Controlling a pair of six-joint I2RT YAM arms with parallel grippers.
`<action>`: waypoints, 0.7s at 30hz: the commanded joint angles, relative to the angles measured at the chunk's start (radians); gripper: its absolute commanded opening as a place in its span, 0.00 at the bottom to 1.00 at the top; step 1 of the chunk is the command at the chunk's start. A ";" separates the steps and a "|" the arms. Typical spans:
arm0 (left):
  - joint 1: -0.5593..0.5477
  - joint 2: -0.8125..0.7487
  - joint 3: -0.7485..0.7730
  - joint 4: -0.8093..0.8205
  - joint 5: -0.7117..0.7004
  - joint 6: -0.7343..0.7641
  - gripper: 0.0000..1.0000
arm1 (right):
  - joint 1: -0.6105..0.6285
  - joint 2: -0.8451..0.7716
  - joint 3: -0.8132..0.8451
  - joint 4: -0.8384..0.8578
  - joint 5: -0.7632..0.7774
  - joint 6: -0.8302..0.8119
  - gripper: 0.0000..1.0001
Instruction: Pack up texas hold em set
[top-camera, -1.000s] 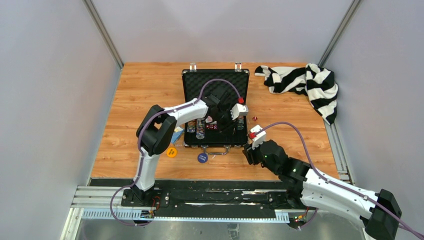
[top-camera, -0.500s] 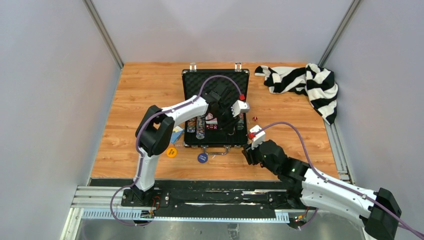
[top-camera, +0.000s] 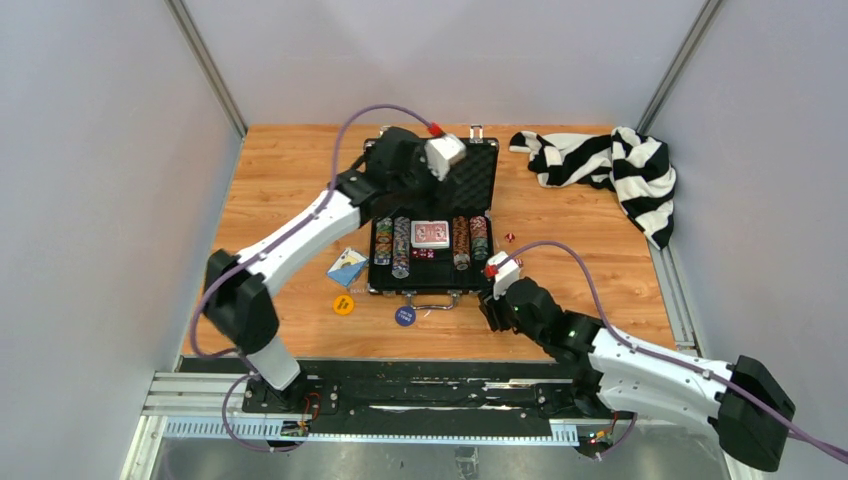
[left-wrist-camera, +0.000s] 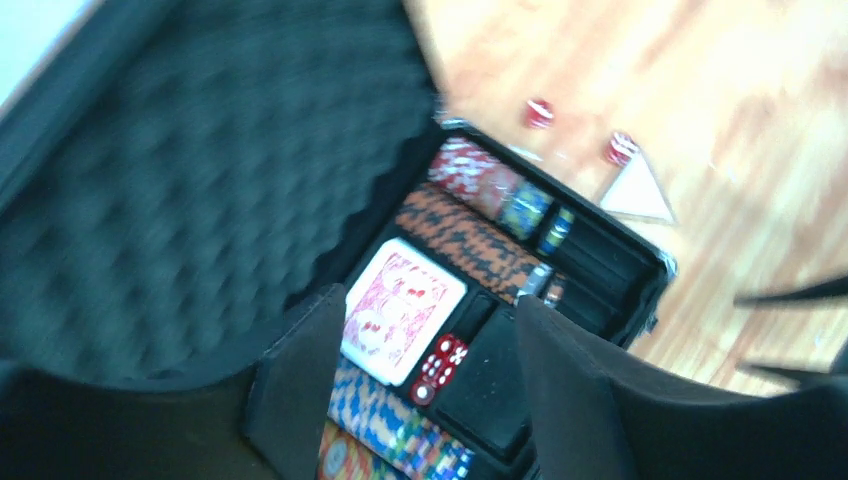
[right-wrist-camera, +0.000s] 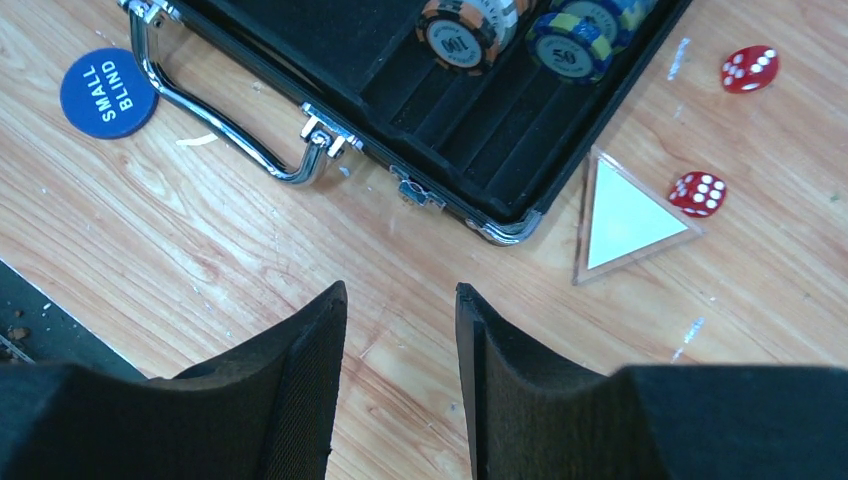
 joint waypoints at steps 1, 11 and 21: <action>0.103 -0.176 -0.204 0.221 -0.325 -0.335 0.82 | -0.009 0.083 0.058 0.053 -0.030 0.016 0.44; 0.316 -0.442 -0.625 0.315 -0.501 -0.705 0.99 | -0.009 0.247 0.165 0.075 -0.034 0.034 0.45; 0.436 -0.683 -0.912 0.329 -0.431 -0.914 0.99 | 0.099 0.547 0.381 0.061 0.011 0.049 0.63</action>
